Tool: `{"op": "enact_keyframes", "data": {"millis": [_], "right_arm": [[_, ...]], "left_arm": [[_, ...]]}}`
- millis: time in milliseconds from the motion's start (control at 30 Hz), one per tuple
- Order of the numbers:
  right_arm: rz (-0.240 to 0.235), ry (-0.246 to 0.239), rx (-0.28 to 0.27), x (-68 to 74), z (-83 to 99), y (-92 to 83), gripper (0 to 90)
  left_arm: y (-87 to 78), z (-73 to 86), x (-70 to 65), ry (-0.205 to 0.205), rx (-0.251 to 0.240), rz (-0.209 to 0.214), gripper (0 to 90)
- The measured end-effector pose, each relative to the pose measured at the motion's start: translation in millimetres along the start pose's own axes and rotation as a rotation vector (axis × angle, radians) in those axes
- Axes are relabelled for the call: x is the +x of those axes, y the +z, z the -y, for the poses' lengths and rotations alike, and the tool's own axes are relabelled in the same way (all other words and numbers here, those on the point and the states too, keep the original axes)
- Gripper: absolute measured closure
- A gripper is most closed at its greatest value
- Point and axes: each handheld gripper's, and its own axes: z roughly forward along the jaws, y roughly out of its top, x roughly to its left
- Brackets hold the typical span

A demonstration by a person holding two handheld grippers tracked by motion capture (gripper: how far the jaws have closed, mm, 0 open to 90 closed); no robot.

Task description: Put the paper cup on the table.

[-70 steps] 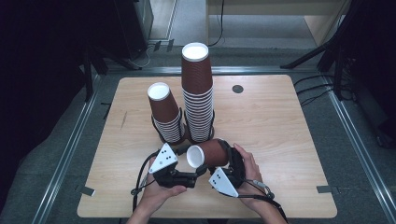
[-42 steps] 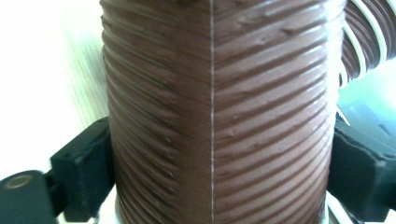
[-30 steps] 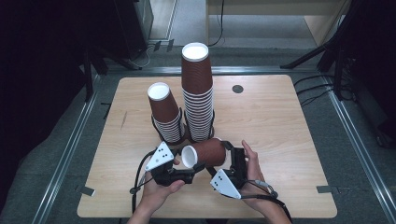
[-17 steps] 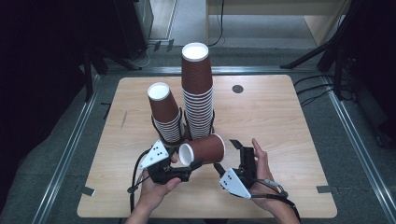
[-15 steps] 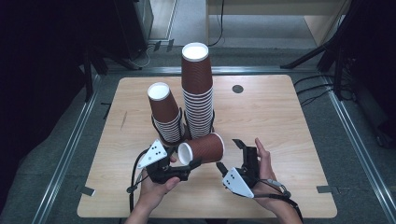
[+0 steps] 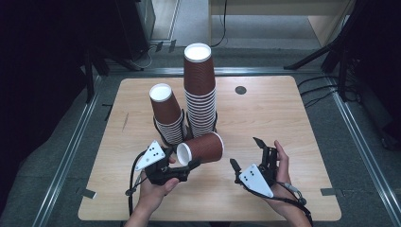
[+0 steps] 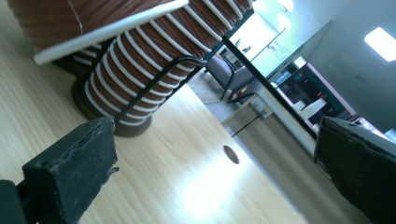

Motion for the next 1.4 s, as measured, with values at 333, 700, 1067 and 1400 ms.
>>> {"op": "enact_keyframes", "data": {"millis": [333, 700, 1067, 1400], "right_arm": [[-0.073, 0.409, 0.014, -4.5, -0.4, -4.9, 0.0], [-0.097, 0.797, 0.001, 2.5, -5.2, -11.8, 0.3], [-0.166, 1.074, -0.045, 10.3, -16.9, -6.0, 0.4], [-0.166, 1.417, -0.061, 17.4, -29.4, -2.1, 0.0]], "left_arm": [[1.1, 0.0, 1.4, 0.004, -0.019, -0.017, 23.5], [-0.1, -0.7, 1.9, -0.003, -0.036, -0.015, 23.4], [-1.2, -0.4, 3.3, -0.003, -0.053, -0.03, 23.4], [-1.2, 0.6, 2.2, -0.001, -0.061, -0.034, 23.4]]}}
